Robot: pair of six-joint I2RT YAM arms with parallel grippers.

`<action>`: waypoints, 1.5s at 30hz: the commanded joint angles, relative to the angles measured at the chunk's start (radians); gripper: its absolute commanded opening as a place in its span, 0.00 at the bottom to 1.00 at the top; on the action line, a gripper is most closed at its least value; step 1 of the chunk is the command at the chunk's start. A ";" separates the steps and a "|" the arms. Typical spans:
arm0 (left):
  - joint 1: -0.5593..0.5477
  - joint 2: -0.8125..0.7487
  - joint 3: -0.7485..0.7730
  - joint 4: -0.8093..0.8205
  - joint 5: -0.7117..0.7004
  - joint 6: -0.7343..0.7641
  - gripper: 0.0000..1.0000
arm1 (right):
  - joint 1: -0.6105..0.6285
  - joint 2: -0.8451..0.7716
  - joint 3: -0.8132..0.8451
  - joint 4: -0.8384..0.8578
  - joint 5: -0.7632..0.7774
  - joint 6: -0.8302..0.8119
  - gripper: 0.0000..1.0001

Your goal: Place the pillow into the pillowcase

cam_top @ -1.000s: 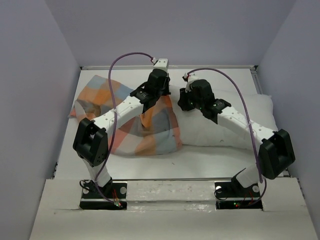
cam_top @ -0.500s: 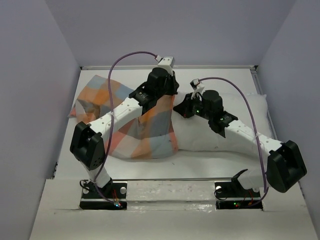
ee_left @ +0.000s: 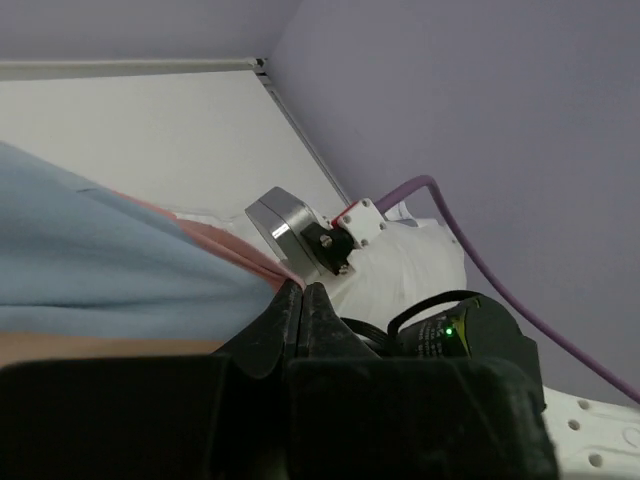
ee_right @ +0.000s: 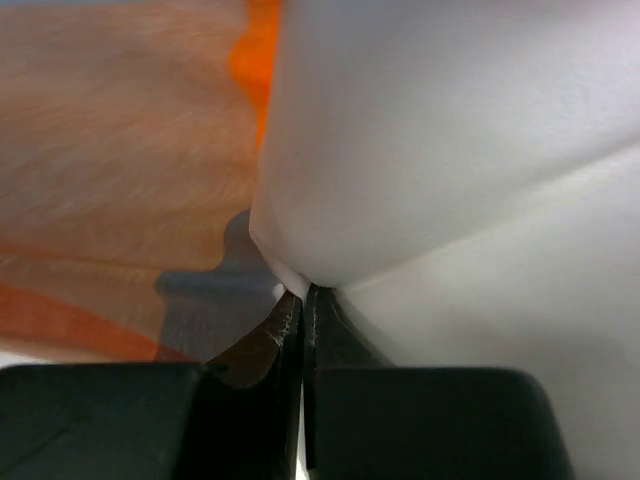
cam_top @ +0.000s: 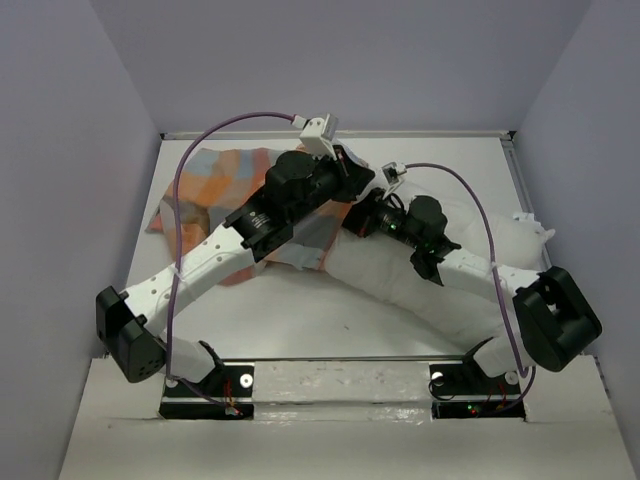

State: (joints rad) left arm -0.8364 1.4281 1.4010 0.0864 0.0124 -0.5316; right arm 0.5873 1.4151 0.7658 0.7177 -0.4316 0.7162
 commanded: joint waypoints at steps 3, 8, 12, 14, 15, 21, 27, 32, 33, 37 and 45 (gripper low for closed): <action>-0.023 -0.072 -0.037 0.125 0.000 -0.082 0.00 | 0.016 0.006 -0.037 0.307 0.050 0.167 0.00; -0.007 -0.003 0.058 0.069 -0.038 -0.042 0.00 | 0.016 -0.125 -0.126 0.243 0.008 0.117 0.00; -0.006 0.040 0.102 -0.007 -0.028 -0.013 0.00 | 0.016 -0.245 -0.079 0.005 -0.007 -0.006 0.00; 0.003 0.061 0.095 -0.031 -0.023 -0.005 0.00 | 0.016 -0.260 -0.057 -0.092 0.039 -0.033 0.00; 0.008 0.080 0.086 -0.049 -0.020 -0.002 0.00 | 0.016 -0.255 -0.045 -0.099 0.077 -0.046 0.00; 0.011 0.080 -0.033 -0.007 0.018 -0.025 0.41 | -0.121 -0.049 0.007 -0.109 0.114 0.025 0.00; -0.021 -0.117 -0.140 -0.022 -0.223 0.045 0.79 | -0.169 0.048 0.099 -0.197 0.126 0.032 0.00; -0.133 -0.265 -0.322 -0.085 -0.484 0.074 0.71 | -0.178 0.067 0.205 -0.331 0.186 -0.036 0.00; -0.162 -0.277 -0.353 -0.109 -0.512 0.076 0.69 | -0.178 0.070 0.243 -0.354 0.197 -0.047 0.00; -0.322 -0.250 -0.470 -0.132 -0.669 0.047 0.66 | -0.178 0.087 0.314 -0.469 0.243 -0.092 0.07; -0.385 -0.101 -0.507 -0.113 -0.736 0.022 0.66 | -0.178 0.058 0.360 -0.618 0.257 -0.165 0.34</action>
State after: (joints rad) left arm -1.2148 1.3014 0.8894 -0.0662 -0.6029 -0.5072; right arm 0.4133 1.5116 1.0668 0.1665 -0.2050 0.6128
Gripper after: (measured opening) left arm 0.658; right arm 0.313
